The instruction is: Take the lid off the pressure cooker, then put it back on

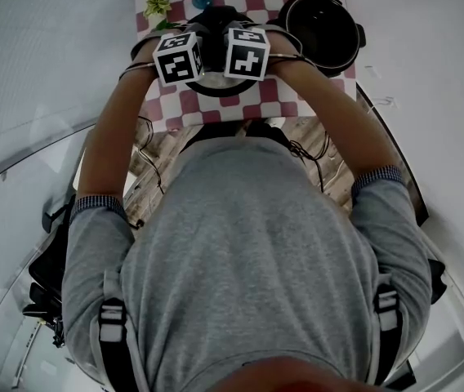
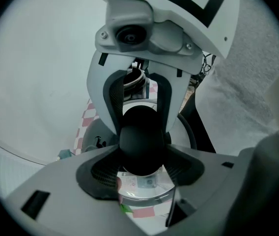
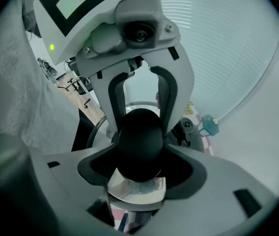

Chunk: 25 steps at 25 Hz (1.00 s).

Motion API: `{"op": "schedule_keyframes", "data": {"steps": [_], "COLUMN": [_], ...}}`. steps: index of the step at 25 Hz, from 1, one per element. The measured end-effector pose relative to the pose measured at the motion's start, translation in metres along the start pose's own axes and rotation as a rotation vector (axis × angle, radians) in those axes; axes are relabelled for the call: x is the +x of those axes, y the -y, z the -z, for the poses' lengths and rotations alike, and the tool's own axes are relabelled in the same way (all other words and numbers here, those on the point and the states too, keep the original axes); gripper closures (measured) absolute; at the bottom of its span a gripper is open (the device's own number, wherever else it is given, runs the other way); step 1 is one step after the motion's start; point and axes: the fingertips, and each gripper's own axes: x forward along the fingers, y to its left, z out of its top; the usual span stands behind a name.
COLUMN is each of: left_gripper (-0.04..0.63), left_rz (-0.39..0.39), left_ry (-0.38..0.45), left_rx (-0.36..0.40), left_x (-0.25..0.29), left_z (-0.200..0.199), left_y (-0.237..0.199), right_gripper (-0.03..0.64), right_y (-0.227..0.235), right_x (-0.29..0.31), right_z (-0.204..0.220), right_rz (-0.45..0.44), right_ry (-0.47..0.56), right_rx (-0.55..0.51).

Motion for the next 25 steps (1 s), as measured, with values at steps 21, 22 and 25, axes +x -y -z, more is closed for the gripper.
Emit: {"op": "schedule_keyframes", "data": {"steps": [21, 22, 25], "left_gripper": [0.296, 0.296, 0.296], "left_rz": [0.020, 0.018, 0.012], "left_ry": [-0.020, -0.020, -0.022], "left_rx": [-0.082, -0.085, -0.095], "left_x": [0.084, 0.088, 0.102], "left_z": [0.063, 0.065, 0.070], "left_y": [0.032, 0.032, 0.032], "right_gripper": [0.325, 0.325, 0.325], "right_y": [-0.027, -0.027, -0.027], "right_x": [0.106, 0.111, 0.123], "right_z": [0.023, 0.025, 0.033], "right_rz": [-0.067, -0.068, -0.068], "right_ry": [-0.052, -0.055, -0.064], "right_rx": [-0.050, -0.052, -0.061]}}
